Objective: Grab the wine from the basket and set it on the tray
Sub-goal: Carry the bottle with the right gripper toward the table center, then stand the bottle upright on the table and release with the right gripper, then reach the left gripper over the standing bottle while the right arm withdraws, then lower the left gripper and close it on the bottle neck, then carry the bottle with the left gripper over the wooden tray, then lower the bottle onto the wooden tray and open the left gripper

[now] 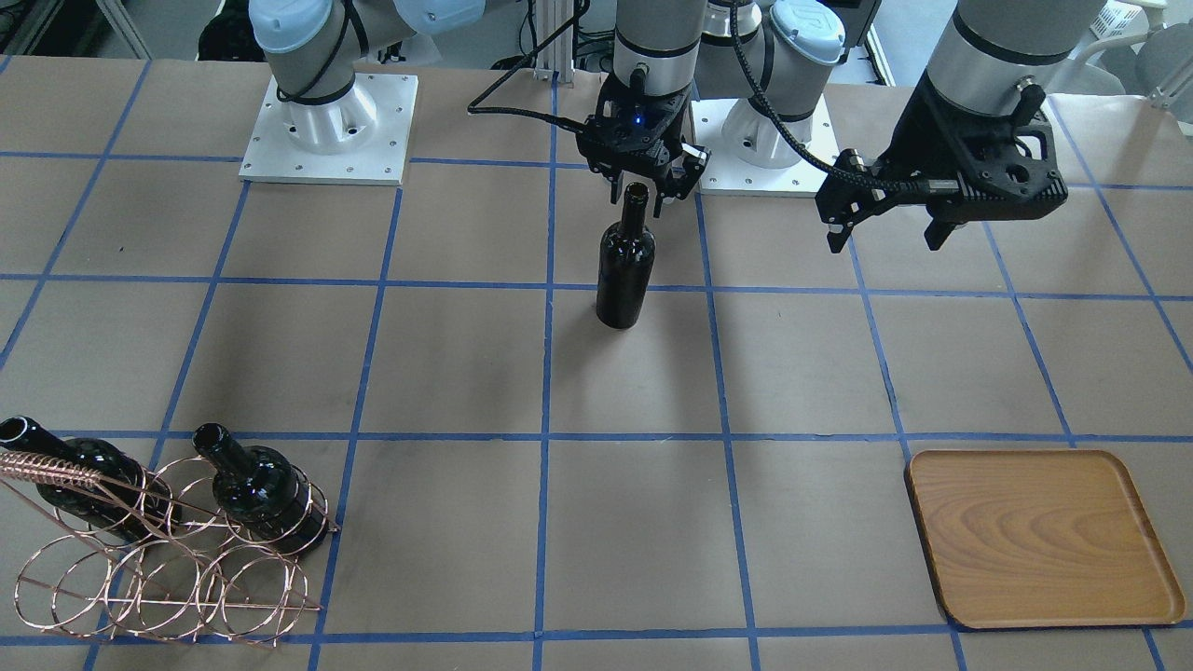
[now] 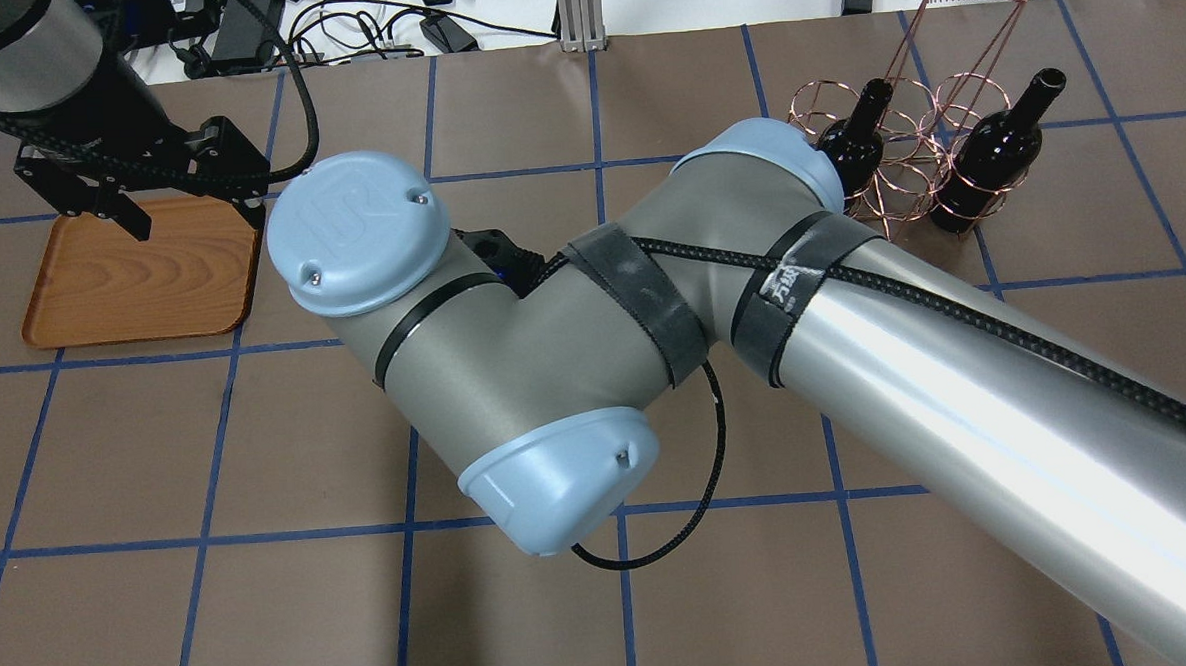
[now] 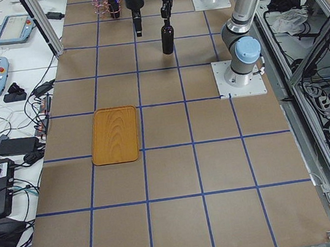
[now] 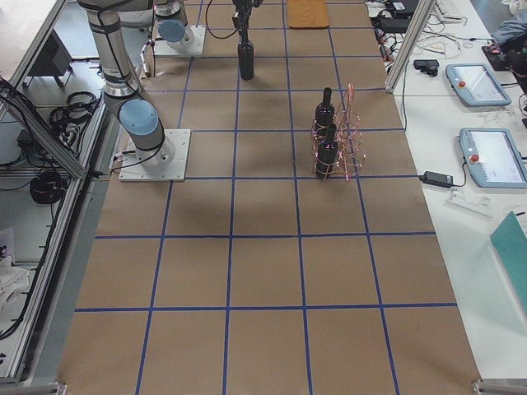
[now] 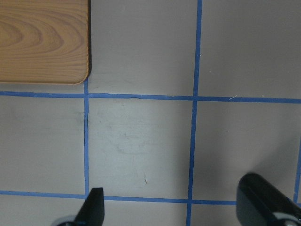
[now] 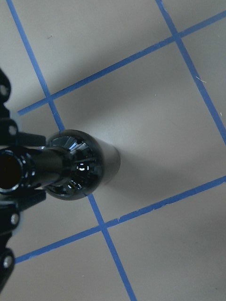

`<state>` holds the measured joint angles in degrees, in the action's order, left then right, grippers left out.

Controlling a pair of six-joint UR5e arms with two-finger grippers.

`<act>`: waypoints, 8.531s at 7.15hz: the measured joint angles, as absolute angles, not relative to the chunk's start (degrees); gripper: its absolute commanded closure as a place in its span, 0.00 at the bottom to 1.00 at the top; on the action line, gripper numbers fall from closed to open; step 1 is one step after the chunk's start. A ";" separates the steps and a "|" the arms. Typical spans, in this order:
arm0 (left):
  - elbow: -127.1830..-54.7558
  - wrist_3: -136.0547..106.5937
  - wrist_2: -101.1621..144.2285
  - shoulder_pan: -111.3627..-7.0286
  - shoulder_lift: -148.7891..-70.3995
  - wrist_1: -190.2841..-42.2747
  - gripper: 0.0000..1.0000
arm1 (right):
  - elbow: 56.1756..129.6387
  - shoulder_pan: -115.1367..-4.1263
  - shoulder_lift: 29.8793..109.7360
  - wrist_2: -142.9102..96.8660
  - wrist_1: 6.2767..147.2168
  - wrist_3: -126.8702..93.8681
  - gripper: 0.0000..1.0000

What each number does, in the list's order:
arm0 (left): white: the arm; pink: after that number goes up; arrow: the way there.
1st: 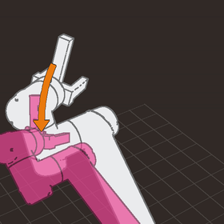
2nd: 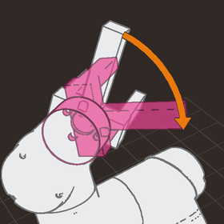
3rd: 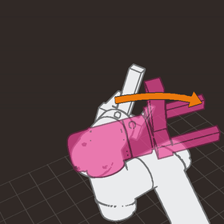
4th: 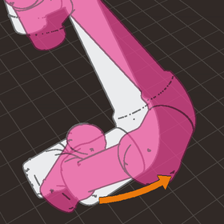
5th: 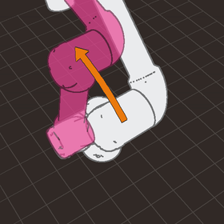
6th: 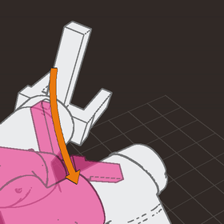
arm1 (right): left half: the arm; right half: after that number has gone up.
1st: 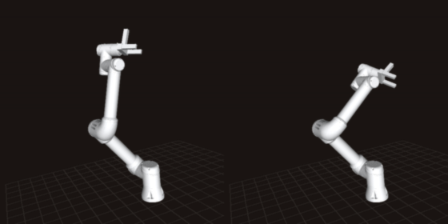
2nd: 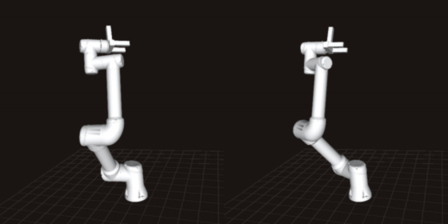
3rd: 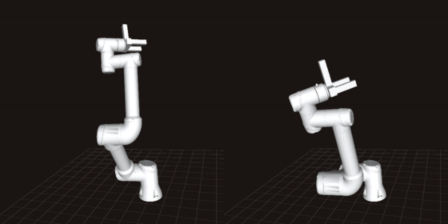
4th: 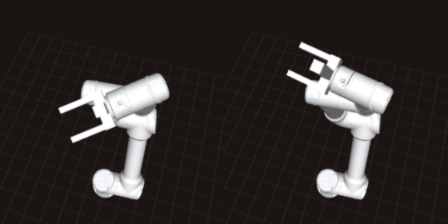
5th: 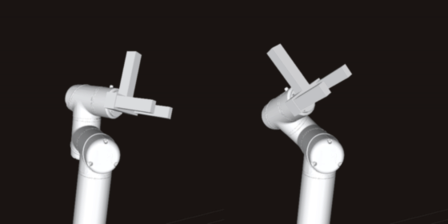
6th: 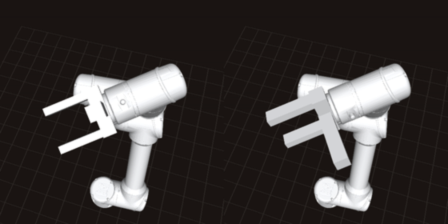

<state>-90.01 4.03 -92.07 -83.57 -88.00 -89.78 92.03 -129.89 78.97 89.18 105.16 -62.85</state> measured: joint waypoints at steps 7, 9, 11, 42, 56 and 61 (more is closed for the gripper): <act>-90.16 3.91 -91.59 -83.70 -88.32 -89.72 0.00 | 90.81 -112.64 88.38 91.96 95.02 -31.81 0.00; -90.22 3.53 -91.30 -84.74 -88.81 -89.31 0.00 | 90.70 -102.30 92.25 91.75 90.29 -17.22 0.00; -90.18 -0.52 -90.96 -89.79 -87.92 -89.34 0.00 | 90.64 -95.13 94.54 90.94 88.85 -6.41 0.00; -81.96 5.40 -88.71 -83.82 -98.86 -91.91 1.00 | 86.57 -92.72 93.96 90.97 87.61 -2.99 0.00; -67.10 31.70 -92.16 -58.55 -117.73 -87.79 0.75 | 86.57 -92.72 93.95 90.62 87.63 -3.20 0.00; -67.00 31.66 -92.08 -58.66 -118.12 -87.12 0.00 | 86.62 -92.72 93.96 90.59 87.63 -3.31 0.00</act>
